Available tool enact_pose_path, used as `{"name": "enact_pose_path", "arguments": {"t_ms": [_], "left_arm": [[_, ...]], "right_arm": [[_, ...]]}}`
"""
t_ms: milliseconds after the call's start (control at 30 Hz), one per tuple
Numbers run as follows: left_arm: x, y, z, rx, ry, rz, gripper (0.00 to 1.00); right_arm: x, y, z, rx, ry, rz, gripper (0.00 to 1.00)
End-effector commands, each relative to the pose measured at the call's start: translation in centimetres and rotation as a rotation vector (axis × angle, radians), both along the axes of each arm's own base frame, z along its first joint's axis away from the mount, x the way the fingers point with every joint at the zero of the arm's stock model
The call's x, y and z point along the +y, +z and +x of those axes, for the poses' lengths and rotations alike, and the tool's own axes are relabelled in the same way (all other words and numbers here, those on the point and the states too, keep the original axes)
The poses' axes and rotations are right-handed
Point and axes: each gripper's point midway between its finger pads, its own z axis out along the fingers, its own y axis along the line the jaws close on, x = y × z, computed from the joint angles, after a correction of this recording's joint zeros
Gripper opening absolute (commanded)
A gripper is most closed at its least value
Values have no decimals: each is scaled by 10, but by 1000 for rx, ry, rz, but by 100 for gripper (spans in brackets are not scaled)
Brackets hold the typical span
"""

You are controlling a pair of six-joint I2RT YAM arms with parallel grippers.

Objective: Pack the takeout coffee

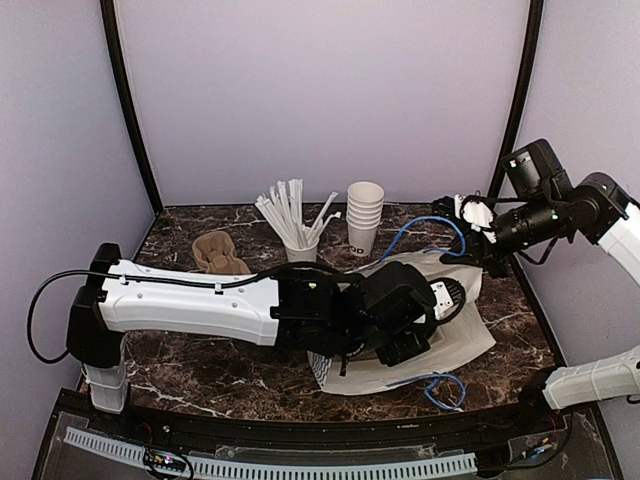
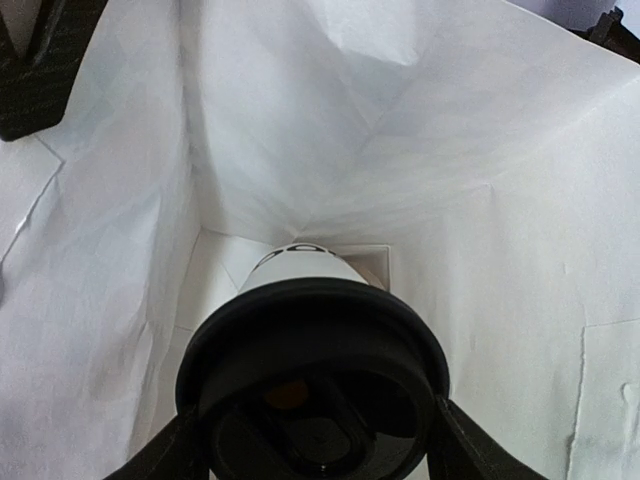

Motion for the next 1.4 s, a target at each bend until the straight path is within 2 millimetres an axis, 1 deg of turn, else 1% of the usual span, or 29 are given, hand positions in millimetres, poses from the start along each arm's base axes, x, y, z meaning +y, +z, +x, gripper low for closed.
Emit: {"name": "enact_pose_path", "arguments": {"t_ms": [0,67,100,133,167,200,233,267,300,333,367,400,433,467,533,633,733,767,800,867,967,1067,1100,1133,1167,1267,1300,1333,1367], "left_arm": [[-1,19,-7,46,-42,-25,9],[2,11,-8,64,-37,13,9],[7,5,-9,69,-29,33,9],[10,8,-10,69,-30,31,9],[15,1,-11,61,-29,47,9],[18,9,-14,54,-37,27,9],[20,1,-16,53,-46,29,9],[22,9,-18,52,-55,6,9],[20,9,-23,63,-77,-16,9],[16,24,-29,62,-100,-72,10],[14,26,-35,72,-127,-89,10],[9,41,-41,74,-153,-148,10],[8,47,-42,75,-162,-169,10],[7,58,-43,68,-168,-207,10],[5,77,-38,37,-150,-256,10],[6,99,-29,-24,-115,-313,10],[7,135,-15,-127,-62,-442,10],[7,143,-12,-147,-51,-471,10],[5,159,-10,-175,-46,-528,10],[2,174,-5,-199,-33,-577,11],[5,184,0,-231,-9,-597,11],[17,191,3,-268,16,-595,11],[25,194,5,-280,35,-597,11],[32,201,6,-291,41,-604,11],[36,199,7,-297,54,-597,11],[52,207,9,-315,82,-596,12],[56,205,11,-321,96,-582,12],[61,208,12,-327,102,-581,12],[64,204,13,-332,114,-563,12]], "right_arm": [[-2,15,4,-46,-27,26,0],[-2,21,0,-41,-17,39,0],[-2,27,-5,-31,-2,57,0],[-3,33,-8,-27,7,78,0],[-5,39,-8,-30,-3,99,0],[-9,43,-5,-45,-27,110,0],[-13,41,-2,-56,-49,106,0],[-17,38,1,-71,-68,91,0],[-22,32,5,-83,-97,70,0],[-26,24,10,-92,-125,51,0],[-29,13,13,-90,-142,23,0],[-32,3,16,-91,-157,3,0],[-35,-7,20,-94,-179,-18,0],[-39,-15,24,-101,-200,-37,0],[-47,-23,30,-132,-239,-72,0],[-57,-13,41,-207,-307,-78,0],[-58,2,50,-253,-355,-49,0],[-57,6,52,-261,-362,-39,0],[-57,9,54,-267,-371,-30,0],[-58,19,58,-286,-392,-11,0],[-59,36,56,-308,-405,19,0],[-53,34,43,-276,-330,25,0],[-48,28,32,-246,-268,28,5],[-44,21,22,-214,-217,26,13],[-41,15,14,-186,-181,28,23],[-37,-5,-4,-107,-107,24,51],[-36,-10,-7,-89,-99,21,55],[-36,-14,-8,-81,-96,20,58],[-36,-16,-8,-78,-97,20,58]]}}
